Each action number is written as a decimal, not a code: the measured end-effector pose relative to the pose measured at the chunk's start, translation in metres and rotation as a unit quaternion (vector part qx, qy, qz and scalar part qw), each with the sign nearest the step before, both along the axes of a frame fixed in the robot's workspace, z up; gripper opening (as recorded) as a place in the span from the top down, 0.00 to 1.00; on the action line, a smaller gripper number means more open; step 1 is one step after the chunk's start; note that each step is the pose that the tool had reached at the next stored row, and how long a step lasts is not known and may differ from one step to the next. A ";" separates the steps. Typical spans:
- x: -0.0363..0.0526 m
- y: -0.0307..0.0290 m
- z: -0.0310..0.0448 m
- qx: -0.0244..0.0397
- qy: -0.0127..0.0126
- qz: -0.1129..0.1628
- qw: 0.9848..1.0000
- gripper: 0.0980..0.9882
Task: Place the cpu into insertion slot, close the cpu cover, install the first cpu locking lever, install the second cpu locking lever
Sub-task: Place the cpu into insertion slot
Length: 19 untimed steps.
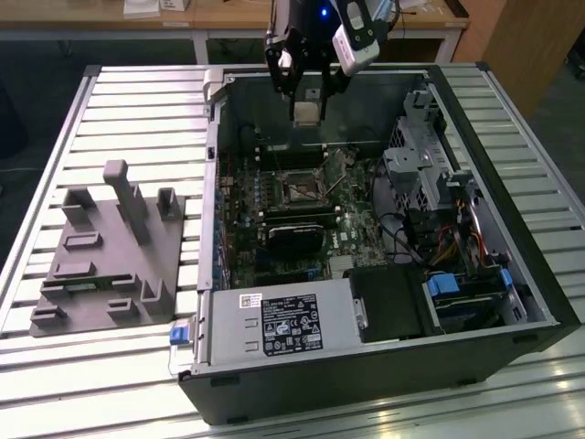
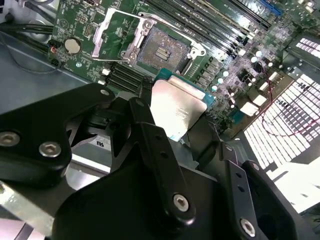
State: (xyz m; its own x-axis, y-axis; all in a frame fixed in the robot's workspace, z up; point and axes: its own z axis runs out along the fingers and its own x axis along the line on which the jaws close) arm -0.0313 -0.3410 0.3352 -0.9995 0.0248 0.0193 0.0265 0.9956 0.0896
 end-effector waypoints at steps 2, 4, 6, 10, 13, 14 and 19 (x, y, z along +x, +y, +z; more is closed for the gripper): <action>0.0000 0.0000 -0.0036 0.000 0.000 0.000 1.000 0.51; 0.0002 0.0000 -0.0073 0.000 0.000 0.000 1.000 0.51; 0.0004 0.0000 -0.0109 0.000 0.000 0.000 1.000 0.51; 0.0009 0.0000 -0.0180 0.000 0.000 0.000 1.000 0.51; 0.0017 0.0000 -0.0231 0.000 0.000 0.001 1.000 0.51; 0.0018 0.0000 -0.0248 0.000 0.000 0.001 1.000 0.51; 0.0019 0.0000 -0.0327 0.000 0.000 0.005 1.000 0.51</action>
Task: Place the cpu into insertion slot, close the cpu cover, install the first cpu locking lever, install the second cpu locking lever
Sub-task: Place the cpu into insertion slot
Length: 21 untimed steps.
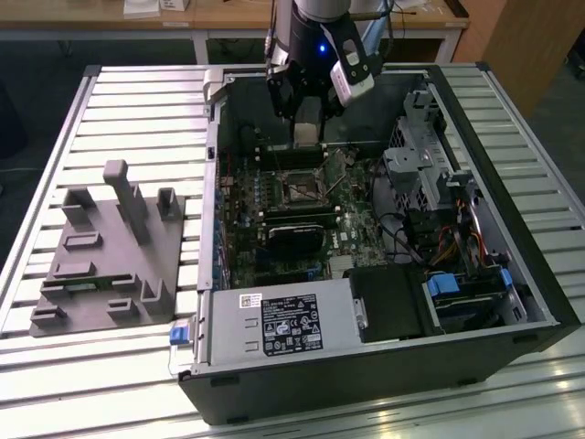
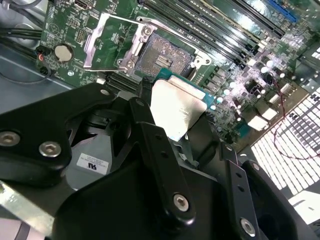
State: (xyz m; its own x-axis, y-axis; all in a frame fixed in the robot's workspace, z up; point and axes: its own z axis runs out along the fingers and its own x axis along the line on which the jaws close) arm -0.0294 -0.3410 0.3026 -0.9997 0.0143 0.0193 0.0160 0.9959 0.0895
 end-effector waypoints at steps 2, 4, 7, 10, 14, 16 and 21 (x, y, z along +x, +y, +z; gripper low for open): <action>0.0000 0.0000 -0.0031 0.000 0.000 0.002 1.000 0.51; 0.0001 0.0000 -0.0063 0.000 0.000 0.003 1.000 0.51; 0.0001 0.0000 -0.0106 0.000 0.000 0.007 1.000 0.51; 0.0001 0.0000 -0.0144 0.000 0.000 0.010 1.000 0.51; 0.0001 0.0000 -0.0203 0.000 0.000 0.013 1.000 0.51; 0.0001 0.0000 -0.0232 0.000 0.000 0.015 1.000 0.51; 0.0001 0.0000 -0.0307 0.000 0.000 0.018 1.000 0.51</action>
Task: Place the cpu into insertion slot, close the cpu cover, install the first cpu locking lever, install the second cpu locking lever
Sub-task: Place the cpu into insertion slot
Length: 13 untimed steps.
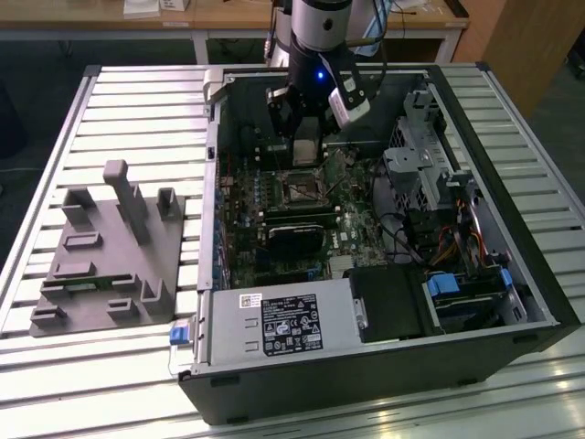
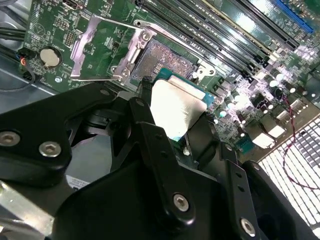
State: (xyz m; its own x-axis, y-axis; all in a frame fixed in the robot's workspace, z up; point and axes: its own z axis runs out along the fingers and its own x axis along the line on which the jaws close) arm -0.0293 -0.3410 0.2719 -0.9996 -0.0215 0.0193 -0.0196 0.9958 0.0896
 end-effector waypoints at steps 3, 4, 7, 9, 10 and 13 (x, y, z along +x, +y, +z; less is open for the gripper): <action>0.0000 0.0000 -0.0043 0.000 0.000 0.001 1.000 0.51; 0.0000 0.0000 -0.0057 0.000 0.000 0.001 1.000 0.51; 0.0000 0.0000 -0.0105 0.000 0.000 0.001 1.000 0.51; 0.0003 0.0000 -0.0139 0.000 0.000 0.001 1.000 0.51; 0.0006 0.0001 -0.0153 0.000 0.000 0.001 1.000 0.51; 0.0019 0.0002 -0.0196 0.000 0.000 0.001 1.000 0.51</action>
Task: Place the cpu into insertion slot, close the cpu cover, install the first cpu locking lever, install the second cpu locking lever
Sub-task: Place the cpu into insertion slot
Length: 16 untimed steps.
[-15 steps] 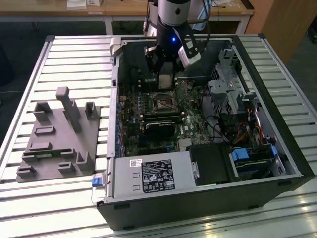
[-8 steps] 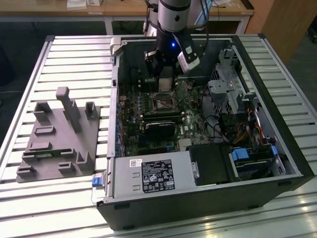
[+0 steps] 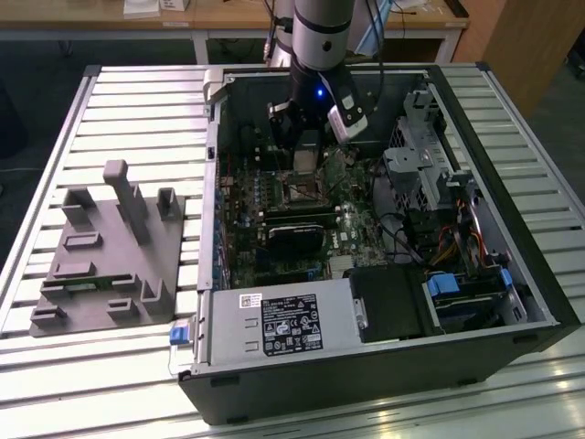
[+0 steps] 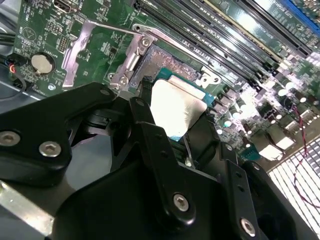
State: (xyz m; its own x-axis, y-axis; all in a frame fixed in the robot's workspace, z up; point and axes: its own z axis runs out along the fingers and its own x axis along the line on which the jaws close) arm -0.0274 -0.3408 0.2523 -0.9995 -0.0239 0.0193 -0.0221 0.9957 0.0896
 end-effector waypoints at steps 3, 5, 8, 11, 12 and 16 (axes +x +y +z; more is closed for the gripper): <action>0.0009 0.0003 -0.0040 0.000 0.000 0.000 1.000 0.51; 0.0012 0.0004 -0.0057 0.000 0.000 0.000 1.000 0.51; 0.0012 0.0004 -0.0057 0.000 0.000 0.000 1.000 0.51; 0.0013 0.0004 -0.0059 0.000 0.000 -0.001 1.000 0.51; 0.0013 0.0004 -0.0059 0.000 0.000 -0.005 1.000 0.51; 0.0013 0.0004 -0.0064 0.000 0.000 -0.027 1.000 0.51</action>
State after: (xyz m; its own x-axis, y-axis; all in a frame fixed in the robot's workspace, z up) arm -0.0261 -0.3404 0.2459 -0.9993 0.0307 0.0193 0.0324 0.9955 0.0895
